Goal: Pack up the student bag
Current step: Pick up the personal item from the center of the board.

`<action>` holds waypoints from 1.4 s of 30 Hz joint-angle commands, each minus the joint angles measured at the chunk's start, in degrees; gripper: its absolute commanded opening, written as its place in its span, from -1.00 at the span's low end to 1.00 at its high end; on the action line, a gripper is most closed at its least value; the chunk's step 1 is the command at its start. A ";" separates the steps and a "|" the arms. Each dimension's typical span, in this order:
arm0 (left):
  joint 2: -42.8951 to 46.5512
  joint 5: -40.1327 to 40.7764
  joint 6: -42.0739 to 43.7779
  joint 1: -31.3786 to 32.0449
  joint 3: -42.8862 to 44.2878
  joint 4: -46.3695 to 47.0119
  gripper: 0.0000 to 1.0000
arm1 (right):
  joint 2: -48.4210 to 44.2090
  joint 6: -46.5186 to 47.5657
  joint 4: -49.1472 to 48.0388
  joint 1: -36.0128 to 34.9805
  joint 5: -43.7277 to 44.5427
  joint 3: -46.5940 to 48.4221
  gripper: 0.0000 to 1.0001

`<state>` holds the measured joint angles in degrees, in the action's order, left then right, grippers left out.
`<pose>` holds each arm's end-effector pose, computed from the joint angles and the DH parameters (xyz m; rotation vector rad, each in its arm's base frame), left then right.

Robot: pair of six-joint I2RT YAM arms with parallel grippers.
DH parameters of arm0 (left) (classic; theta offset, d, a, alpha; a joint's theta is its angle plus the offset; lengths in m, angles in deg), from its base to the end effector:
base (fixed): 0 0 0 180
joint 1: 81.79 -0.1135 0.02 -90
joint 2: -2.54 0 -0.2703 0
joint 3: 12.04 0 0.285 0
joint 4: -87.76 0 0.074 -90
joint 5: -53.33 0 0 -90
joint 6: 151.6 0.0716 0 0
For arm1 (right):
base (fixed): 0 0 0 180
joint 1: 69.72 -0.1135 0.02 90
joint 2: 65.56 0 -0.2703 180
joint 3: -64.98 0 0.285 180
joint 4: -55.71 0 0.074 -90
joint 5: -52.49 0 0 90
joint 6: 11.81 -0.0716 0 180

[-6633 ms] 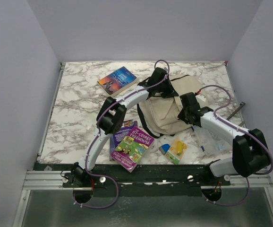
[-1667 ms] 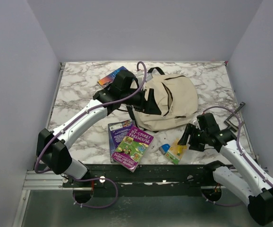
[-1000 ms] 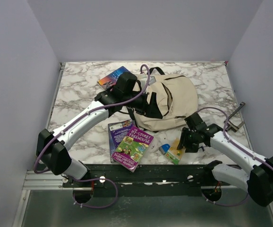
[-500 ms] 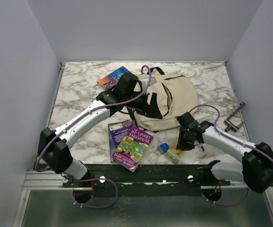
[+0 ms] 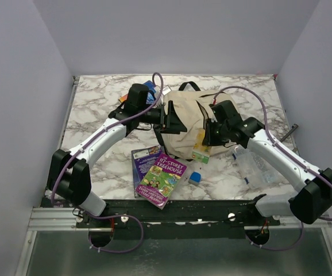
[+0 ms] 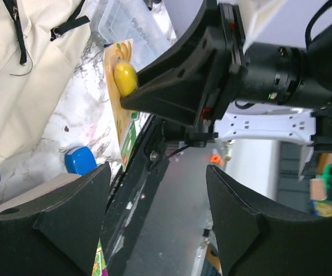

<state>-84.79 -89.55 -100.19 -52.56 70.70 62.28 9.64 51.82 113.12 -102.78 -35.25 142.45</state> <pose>0.3150 -0.2417 0.3020 0.4535 2.2658 -1.6311 0.2688 0.1716 0.2667 -0.1341 2.5680 0.3561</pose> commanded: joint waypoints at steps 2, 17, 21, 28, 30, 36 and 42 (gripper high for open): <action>-1.76 -7.47 -6.31 -1.57 -0.98 7.87 0.37 | 2.64 14.78 -1.24 -2.92 -10.00 4.38 -0.99; -0.60 2.76 -6.40 -4.73 -4.29 6.69 0.09 | 3.14 17.63 -2.72 -9.07 -8.24 7.62 -0.99; -2.84 0.24 -6.94 -4.47 -3.31 6.18 0.08 | 2.32 18.11 -3.84 -9.43 -8.59 8.07 -0.99; -4.16 -1.06 -5.72 -2.72 -2.74 6.10 -0.35 | 2.55 18.22 -6.09 -9.95 -8.20 8.17 -0.99; -4.08 -1.13 -5.24 -2.45 -2.74 6.11 -0.42 | 2.34 18.07 -6.32 -10.15 -7.98 8.16 -0.99; -5.19 -2.55 -4.76 -2.00 -2.03 5.89 -0.52 | 1.44 18.29 -7.94 -10.23 -7.51 7.81 -0.99; -3.44 -3.72 -3.24 -1.91 -1.75 6.31 -1.00 | 1.88 15.50 -8.52 -10.25 -5.02 7.22 -0.82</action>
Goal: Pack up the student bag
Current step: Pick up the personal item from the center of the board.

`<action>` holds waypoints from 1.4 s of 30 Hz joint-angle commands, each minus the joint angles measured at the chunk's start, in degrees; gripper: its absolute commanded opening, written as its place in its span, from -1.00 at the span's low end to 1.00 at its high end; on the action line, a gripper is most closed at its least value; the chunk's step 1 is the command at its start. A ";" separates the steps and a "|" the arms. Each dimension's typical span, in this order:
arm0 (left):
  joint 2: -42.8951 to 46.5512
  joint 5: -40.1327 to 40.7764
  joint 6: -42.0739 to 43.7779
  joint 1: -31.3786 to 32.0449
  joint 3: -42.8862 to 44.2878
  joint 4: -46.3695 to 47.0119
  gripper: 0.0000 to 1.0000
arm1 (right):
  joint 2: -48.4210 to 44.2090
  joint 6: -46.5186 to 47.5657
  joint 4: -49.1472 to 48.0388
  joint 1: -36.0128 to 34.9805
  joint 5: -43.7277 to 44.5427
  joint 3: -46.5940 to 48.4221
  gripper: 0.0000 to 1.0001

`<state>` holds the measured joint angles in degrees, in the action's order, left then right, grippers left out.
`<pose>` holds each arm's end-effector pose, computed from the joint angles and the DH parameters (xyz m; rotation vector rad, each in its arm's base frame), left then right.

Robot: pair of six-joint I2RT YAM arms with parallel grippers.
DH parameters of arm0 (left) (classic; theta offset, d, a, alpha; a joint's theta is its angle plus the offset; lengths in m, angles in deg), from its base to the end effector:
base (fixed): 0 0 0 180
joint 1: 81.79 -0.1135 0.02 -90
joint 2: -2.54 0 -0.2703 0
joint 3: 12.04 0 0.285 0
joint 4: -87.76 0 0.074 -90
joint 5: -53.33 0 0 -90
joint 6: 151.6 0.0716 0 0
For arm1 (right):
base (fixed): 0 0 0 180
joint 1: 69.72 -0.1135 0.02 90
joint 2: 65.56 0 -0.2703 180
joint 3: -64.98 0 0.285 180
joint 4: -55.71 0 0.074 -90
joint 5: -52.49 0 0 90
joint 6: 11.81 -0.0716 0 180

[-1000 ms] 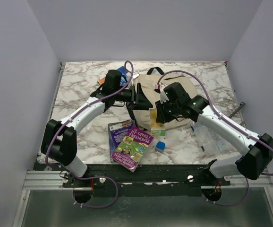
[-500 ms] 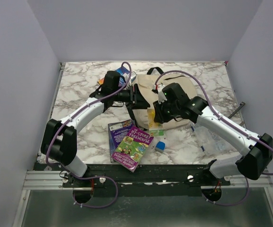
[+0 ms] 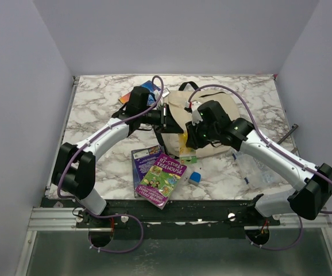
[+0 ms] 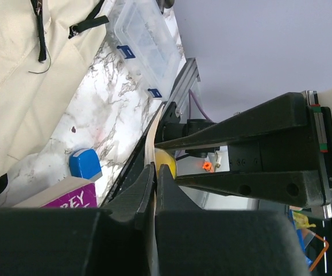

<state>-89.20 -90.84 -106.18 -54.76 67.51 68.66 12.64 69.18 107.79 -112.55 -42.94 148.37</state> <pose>0.3351 -0.2361 0.2633 0.2984 2.3382 -1.6849 0.2505 0.2414 0.2978 -0.7574 2.3334 0.5282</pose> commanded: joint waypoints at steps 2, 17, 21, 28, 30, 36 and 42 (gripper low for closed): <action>3.31 -1.77 3.69 0.18 0.82 1.03 -1.00 | -1.65 -5.17 -3.40 -0.54 4.16 0.48 -0.62; 16.93 3.82 -17.71 -15.07 -15.56 34.21 -1.00 | -13.57 -45.29 -33.80 -0.49 -2.35 -21.87 1.00; 14.35 2.36 -29.66 -17.25 -20.05 49.75 -1.00 | -10.79 -53.93 -63.51 -0.46 -8.69 -31.09 0.96; 9.29 1.54 -42.61 -17.89 -23.07 67.39 -1.00 | -1.13 -62.60 -87.56 -0.45 -7.32 -36.77 0.59; 9.05 2.03 -43.56 -17.85 -23.68 69.15 -1.00 | 0.63 -67.41 -97.83 -0.46 -5.40 -40.57 0.41; 7.76 2.93 -47.48 -18.06 -24.99 74.19 -1.00 | 1.12 -69.00 -105.79 -0.46 -1.08 -44.17 0.19; 7.28 3.46 -49.08 -18.06 -25.56 76.09 -1.00 | 1.05 -68.70 -108.36 -0.43 0.91 -44.75 -0.04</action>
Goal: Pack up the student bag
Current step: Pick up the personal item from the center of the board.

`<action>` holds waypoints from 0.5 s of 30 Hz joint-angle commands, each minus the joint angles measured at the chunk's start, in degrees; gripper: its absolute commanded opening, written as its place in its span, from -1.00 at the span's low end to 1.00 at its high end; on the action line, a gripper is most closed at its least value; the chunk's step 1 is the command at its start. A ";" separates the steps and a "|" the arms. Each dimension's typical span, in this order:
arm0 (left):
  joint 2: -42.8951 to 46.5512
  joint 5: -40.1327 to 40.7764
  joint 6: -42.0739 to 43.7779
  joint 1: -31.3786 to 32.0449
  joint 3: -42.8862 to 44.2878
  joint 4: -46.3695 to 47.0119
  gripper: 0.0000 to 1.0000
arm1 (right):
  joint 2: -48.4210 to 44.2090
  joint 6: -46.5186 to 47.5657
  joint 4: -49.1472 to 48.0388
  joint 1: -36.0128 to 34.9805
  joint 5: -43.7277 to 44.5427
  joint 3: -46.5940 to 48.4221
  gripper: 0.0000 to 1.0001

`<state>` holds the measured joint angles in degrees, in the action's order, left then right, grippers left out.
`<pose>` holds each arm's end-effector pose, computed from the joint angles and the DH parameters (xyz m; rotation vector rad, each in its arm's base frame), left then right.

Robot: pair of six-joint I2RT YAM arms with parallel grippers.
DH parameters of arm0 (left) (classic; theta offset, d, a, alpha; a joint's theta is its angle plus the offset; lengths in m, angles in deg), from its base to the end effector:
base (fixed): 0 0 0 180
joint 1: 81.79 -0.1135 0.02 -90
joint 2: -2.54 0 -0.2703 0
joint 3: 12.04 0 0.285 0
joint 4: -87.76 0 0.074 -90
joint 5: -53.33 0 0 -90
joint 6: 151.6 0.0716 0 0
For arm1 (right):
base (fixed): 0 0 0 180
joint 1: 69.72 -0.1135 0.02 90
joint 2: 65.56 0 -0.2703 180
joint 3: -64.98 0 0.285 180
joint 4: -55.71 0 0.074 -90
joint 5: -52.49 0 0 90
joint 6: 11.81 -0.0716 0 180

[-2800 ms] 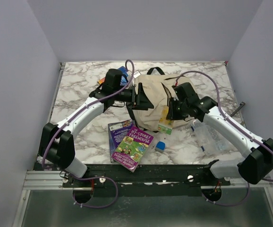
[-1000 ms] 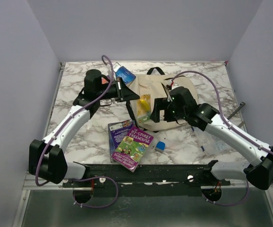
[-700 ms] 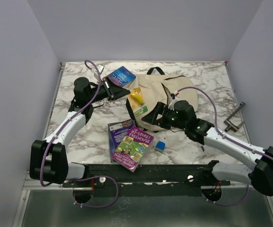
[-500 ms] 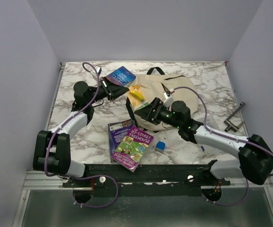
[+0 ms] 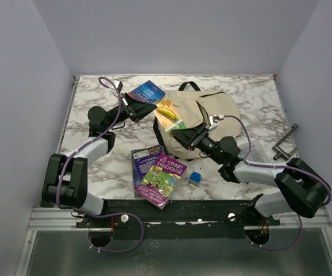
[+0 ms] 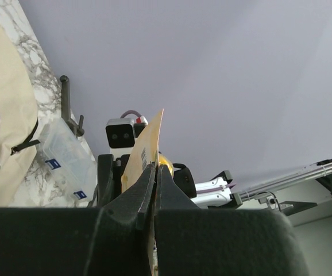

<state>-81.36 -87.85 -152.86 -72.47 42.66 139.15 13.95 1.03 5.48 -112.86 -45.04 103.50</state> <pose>0.3365 -0.1118 0.2881 -0.1577 1.6381 -1.9441 0.2337 0.2318 0.2156 0.3675 1.6459 1.7699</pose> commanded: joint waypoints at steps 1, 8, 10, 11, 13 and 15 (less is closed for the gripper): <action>-0.43 0.51 -2.34 -0.36 -0.71 5.82 -1.00 | -0.09 -0.45 -5.90 -0.15 2.81 0.59 -0.09; 0.11 1.62 -1.60 -0.18 -1.75 5.52 -1.00 | -0.80 0.95 -2.65 0.36 2.42 3.30 -0.97; 0.91 2.25 -1.02 -0.18 -2.25 4.67 -1.00 | -2.12 3.25 4.30 1.23 1.54 6.07 -0.99; 1.46 2.48 0.06 -0.23 -2.28 3.43 -0.91 | -2.87 4.95 9.85 1.74 1.31 7.48 -0.99; 3.46 3.06 4.02 -0.36 -2.20 -2.80 -0.41 | -4.61 8.51 19.62 3.10 1.67 10.06 -0.99; 6.17 3.44 10.26 -0.42 -0.98 -13.28 0.00 | -5.72 11.22 26.92 5.46 1.05 11.48 -0.99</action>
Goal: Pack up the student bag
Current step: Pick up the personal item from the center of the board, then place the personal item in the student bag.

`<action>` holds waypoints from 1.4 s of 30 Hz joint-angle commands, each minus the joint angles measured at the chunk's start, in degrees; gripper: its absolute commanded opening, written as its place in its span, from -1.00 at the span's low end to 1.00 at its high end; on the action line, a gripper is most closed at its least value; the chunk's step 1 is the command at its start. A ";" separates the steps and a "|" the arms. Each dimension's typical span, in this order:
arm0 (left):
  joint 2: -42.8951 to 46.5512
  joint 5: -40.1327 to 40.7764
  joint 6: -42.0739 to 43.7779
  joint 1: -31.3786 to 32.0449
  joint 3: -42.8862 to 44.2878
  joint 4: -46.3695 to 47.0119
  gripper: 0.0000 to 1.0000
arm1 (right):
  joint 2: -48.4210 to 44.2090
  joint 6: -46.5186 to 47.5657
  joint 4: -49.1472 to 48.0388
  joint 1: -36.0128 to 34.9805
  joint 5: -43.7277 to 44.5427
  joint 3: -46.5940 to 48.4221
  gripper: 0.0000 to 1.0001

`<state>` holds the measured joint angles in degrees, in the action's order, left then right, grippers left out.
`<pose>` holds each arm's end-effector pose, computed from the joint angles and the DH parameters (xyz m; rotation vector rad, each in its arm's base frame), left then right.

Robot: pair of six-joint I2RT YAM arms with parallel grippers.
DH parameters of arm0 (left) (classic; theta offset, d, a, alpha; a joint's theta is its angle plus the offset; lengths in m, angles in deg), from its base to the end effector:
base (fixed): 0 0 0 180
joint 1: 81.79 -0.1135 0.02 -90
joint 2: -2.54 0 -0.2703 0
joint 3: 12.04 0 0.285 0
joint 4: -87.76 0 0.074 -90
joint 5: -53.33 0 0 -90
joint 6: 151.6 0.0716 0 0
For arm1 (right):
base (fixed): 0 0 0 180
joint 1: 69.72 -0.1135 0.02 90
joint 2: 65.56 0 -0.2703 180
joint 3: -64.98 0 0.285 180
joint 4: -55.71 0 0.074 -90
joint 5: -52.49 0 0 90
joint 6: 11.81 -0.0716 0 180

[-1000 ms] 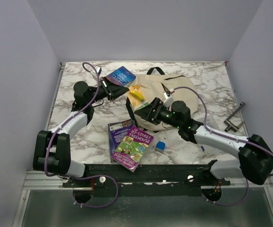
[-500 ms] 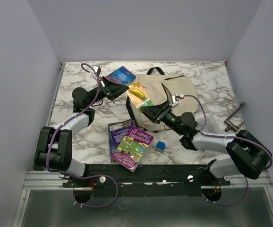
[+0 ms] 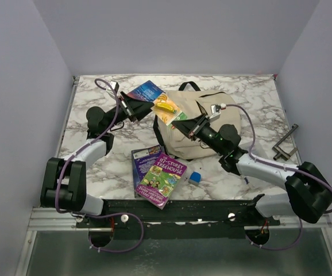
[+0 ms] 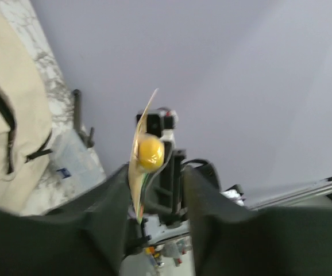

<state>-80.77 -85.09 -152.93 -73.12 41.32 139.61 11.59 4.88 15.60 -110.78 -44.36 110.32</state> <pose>0.3361 -0.1054 0.2850 -0.2169 1.6057 -1.9190 0.2550 0.2335 0.2478 0.3528 1.6365 1.6774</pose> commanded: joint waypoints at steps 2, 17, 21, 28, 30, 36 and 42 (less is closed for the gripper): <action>8.61 2.19 18.31 0.22 2.31 -25.22 0.23 | -4.58 7.94 20.72 7.22 -1.92 4.14 -0.99; 15.86 27.80 57.56 13.38 14.68 -63.65 0.30 | -4.27 44.58 73.57 27.44 -4.03 22.64 -0.99; 9.47 35.60 60.18 22.65 18.78 -67.44 0.30 | -2.75 49.60 76.18 27.44 -3.54 24.47 -0.99; -11.67 46.81 56.73 33.66 39.87 -80.34 0.29 | -4.13 51.24 78.70 27.52 10.15 22.82 -0.99; -18.12 49.70 55.38 34.91 46.41 -84.72 0.26 | -5.62 51.18 79.75 27.61 13.46 22.03 -0.99; -33.22 51.81 52.22 35.82 62.25 -92.27 0.16 | -14.85 48.78 79.33 27.90 16.87 17.58 -0.99; -44.30 55.78 53.23 36.96 76.64 -99.18 0.07 | -20.56 49.27 79.14 27.99 14.43 15.95 -0.99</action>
<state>-120.48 -35.24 -99.73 -37.04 110.15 48.31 -6.53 53.88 94.54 -83.09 -30.49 127.09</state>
